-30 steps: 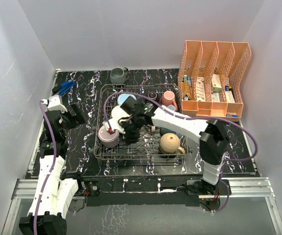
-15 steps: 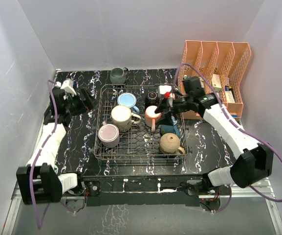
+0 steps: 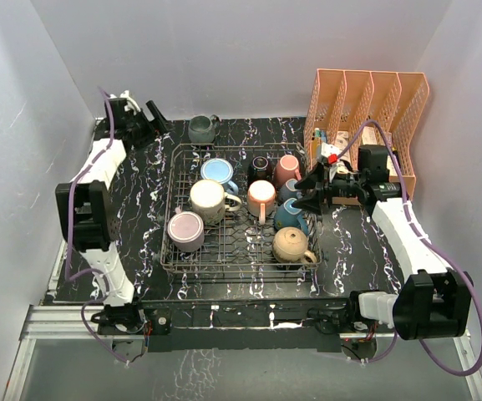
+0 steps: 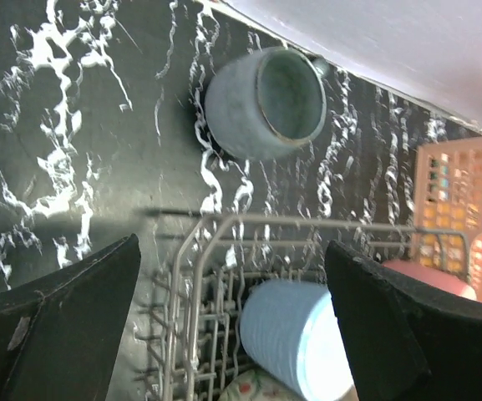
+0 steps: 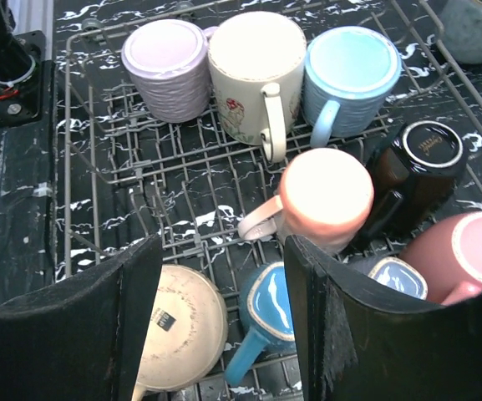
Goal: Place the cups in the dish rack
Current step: Pick up the cup at the center of the board.
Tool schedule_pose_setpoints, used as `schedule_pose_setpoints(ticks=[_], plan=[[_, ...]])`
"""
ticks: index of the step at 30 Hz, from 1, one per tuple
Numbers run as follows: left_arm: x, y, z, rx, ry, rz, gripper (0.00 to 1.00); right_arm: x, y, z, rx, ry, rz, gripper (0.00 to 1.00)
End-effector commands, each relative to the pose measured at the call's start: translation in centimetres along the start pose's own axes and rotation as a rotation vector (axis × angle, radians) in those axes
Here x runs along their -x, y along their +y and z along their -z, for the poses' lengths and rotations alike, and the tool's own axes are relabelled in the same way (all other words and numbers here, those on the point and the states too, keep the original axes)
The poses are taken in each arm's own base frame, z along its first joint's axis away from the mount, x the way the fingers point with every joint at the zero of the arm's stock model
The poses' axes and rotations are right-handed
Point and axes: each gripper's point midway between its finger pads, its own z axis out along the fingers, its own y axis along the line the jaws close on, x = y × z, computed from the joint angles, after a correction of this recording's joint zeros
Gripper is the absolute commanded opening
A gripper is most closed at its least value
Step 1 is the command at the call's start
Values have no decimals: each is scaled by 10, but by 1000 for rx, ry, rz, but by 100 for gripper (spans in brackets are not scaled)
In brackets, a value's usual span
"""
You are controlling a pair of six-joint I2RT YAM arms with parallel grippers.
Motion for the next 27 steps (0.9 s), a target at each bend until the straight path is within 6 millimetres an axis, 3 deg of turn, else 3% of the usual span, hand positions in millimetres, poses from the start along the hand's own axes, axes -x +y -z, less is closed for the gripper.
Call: schedule_pose_setpoints(ticks=[1,3,7,13,17,27], plan=[[19,-19,-23,130,-18,-129,89,4,-14,9,-63,-17,71,62],[28,-31,-41,186,-41,-214,90,3,-19,10,-88,-4,73,62],[35,-31,-75,334,-68,-296,91,-5,-24,12,-126,26,96,62],[30,-32,-116,313,-80,-304,85,-10,-29,15,-164,49,125,61],[20,-29,-133,290,-68,-306,77,-10,-28,15,-165,49,129,61],[-5,3,-153,364,-10,-341,52,-11,-27,14,-154,43,123,61]])
